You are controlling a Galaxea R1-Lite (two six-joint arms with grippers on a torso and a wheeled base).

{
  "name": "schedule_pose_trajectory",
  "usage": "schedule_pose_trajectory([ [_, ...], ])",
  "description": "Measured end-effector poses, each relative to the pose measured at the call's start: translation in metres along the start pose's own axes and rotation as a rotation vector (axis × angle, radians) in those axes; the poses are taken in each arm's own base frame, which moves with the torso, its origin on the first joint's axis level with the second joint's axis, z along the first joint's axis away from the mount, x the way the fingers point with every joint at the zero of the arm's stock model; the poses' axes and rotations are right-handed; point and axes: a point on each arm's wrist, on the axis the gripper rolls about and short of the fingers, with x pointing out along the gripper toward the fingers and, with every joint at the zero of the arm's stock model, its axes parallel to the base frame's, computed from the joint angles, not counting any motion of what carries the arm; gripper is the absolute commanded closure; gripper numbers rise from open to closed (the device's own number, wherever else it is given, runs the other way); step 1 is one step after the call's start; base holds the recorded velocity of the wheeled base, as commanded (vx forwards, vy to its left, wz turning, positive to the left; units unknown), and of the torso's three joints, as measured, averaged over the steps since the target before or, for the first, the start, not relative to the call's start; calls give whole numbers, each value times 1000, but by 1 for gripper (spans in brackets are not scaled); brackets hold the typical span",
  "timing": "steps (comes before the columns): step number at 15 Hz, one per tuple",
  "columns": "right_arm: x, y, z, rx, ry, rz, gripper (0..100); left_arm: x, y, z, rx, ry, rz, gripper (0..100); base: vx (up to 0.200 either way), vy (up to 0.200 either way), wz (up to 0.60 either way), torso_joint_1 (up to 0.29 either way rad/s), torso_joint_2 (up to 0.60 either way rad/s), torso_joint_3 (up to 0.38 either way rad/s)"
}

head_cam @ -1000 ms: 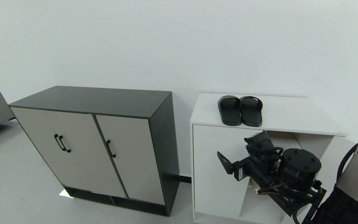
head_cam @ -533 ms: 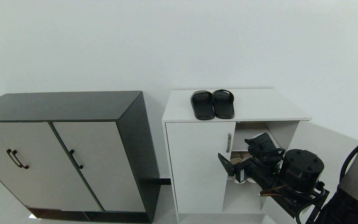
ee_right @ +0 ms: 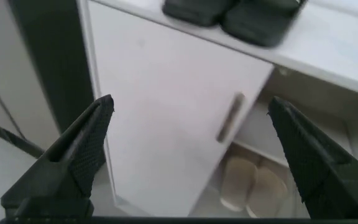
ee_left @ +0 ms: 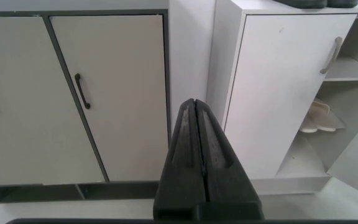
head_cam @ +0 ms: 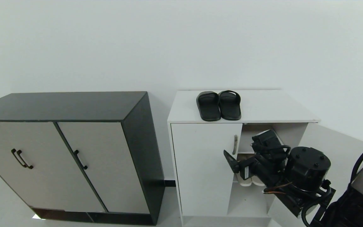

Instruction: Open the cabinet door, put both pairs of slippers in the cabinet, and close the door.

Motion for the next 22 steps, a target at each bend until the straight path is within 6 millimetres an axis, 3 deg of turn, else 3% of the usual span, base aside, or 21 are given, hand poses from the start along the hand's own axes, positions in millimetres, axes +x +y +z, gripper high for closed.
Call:
schedule_pose_trajectory([
  [3,-8,4,15,15,119,-33,0,0,0,0,1,0,0,100,0,0,0,0,0,0],
  [6,-14,2,33,74,24,-31,0,0,0,0,1,0,0,100,0,0,0,0,0,0],
  [10,-14,-1,31,71,13,-40,0,0,0,0,1,1,0,100,0,0,0,26,-51,-25],
  [19,-14,-3,31,81,-18,5,0,0,0,0,0,0,1,100,0,0,0,209,-421,-205],
  [22,-12,-8,26,73,-20,-7,0,0,0,0,1,0,-3,100,200,0,0,15,-12,-22],
])
